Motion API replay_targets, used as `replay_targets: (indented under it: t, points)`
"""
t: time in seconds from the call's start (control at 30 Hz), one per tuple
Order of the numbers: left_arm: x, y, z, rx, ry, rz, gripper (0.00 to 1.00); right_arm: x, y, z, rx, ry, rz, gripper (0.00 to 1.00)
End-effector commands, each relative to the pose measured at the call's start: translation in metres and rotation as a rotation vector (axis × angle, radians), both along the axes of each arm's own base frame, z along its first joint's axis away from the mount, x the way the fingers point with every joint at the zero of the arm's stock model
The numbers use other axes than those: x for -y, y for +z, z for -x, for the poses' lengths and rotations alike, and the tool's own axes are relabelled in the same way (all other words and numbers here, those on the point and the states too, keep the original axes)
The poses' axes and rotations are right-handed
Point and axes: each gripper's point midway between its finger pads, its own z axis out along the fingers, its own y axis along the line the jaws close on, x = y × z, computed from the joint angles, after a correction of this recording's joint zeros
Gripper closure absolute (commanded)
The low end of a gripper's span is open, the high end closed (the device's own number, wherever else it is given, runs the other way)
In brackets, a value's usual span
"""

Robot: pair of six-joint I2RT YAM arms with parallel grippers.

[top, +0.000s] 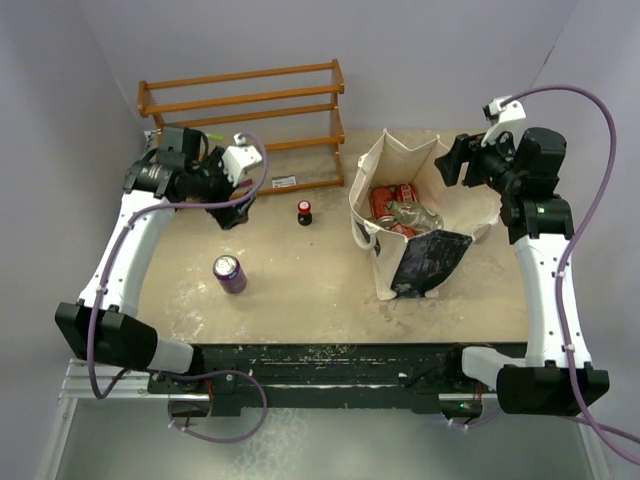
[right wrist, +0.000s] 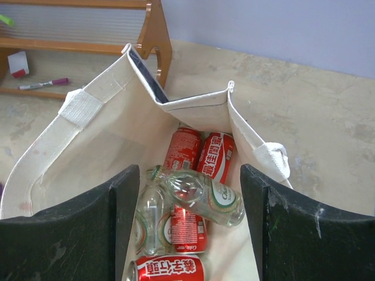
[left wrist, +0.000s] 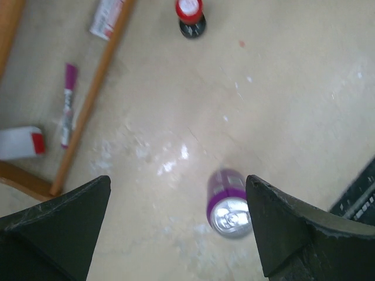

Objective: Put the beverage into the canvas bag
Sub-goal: Pick up the drink from the center of the board.

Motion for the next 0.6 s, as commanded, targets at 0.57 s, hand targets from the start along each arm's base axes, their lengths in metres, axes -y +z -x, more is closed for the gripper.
replay_targets:
  t: [0.57]
  points:
    - [-0.044,-0.098,0.091,-0.307,0.042,-0.092,0.01,-0.021,0.025,-0.01,0.078,0.057,0.018,0.28]
